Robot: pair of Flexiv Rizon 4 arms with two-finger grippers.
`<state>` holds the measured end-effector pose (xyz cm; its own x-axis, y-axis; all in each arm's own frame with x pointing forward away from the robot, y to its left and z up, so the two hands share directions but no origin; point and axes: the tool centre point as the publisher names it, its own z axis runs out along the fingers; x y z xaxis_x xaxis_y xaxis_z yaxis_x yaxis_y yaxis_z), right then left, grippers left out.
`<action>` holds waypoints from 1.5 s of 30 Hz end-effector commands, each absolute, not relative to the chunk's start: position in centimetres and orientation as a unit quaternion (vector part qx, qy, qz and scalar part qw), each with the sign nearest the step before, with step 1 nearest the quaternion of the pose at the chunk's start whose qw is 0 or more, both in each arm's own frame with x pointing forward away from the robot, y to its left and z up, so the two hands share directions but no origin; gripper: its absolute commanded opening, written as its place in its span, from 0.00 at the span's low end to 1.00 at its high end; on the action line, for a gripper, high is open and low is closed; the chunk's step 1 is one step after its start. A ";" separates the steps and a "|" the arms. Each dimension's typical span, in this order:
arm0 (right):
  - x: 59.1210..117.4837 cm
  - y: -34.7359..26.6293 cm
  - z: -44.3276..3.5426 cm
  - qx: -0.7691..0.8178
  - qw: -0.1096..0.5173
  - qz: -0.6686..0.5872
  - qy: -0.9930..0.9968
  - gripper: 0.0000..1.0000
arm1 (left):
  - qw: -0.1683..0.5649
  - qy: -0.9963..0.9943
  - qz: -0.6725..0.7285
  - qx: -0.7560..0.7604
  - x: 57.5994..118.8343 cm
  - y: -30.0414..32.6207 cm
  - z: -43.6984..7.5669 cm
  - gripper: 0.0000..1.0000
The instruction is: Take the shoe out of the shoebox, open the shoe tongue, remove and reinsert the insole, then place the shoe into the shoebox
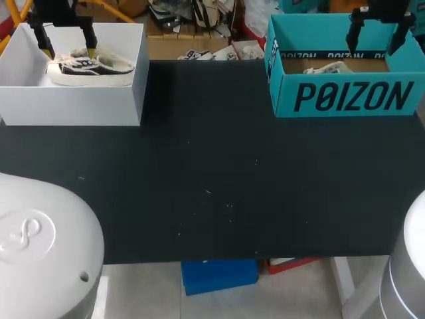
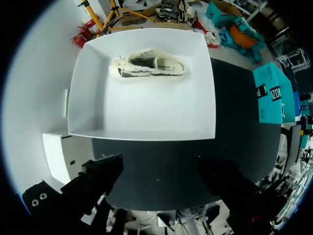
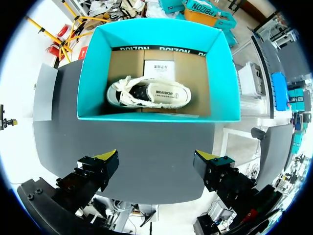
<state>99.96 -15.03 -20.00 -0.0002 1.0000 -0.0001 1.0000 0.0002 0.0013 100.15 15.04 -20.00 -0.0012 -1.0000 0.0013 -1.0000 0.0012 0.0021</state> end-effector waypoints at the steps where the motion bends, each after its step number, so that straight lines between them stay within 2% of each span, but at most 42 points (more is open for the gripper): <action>1: 100.0 -15.0 -20.0 0.707 0.000 0.000 0.707 1.00 | 0.001 -0.708 0.000 0.707 100.2 15.0 -20.0 1.00; 22: 100.0 -15.0 -20.0 0.707 0.000 0.000 0.707 1.00 | 0.001 -0.708 0.000 0.707 100.2 15.0 -20.0 1.00; 23: 100.0 -15.0 -20.0 0.707 0.000 0.000 0.707 1.00 | 0.010 -0.727 0.014 0.686 100.3 15.2 -19.9 1.00; 25: 100.0 -15.0 -20.0 0.707 0.000 0.000 0.707 1.00 | -0.044 -0.766 -0.008 0.641 100.9 15.6 -20.0 1.00; 32: 100.0 -15.0 -20.0 0.707 0.000 0.000 0.707 1.00 | -0.052 -0.876 0.001 0.479 103.5 18.0 -20.8 1.00; 35: 100.0 -15.0 -20.0 0.707 0.000 0.000 0.707 1.00 | -0.045 -0.920 0.011 0.389 104.9 19.3 -21.2 1.00; 37: 100.0 -15.0 -20.0 0.707 0.000 0.000 0.707 1.00 | -0.006 -0.948 0.021 0.318 105.7 20.1 -21.3 1.00; 39: 100.0 -15.0 -20.0 0.707 0.000 0.000 0.707 1.00 | -0.009 -0.968 0.021 0.251 106.3 20.8 -21.5 1.00; 45: 100.0 -15.0 -20.0 0.707 0.000 0.000 0.707 1.00 | 0.044 -0.994 0.009 0.098 108.8 22.3 -22.1 1.00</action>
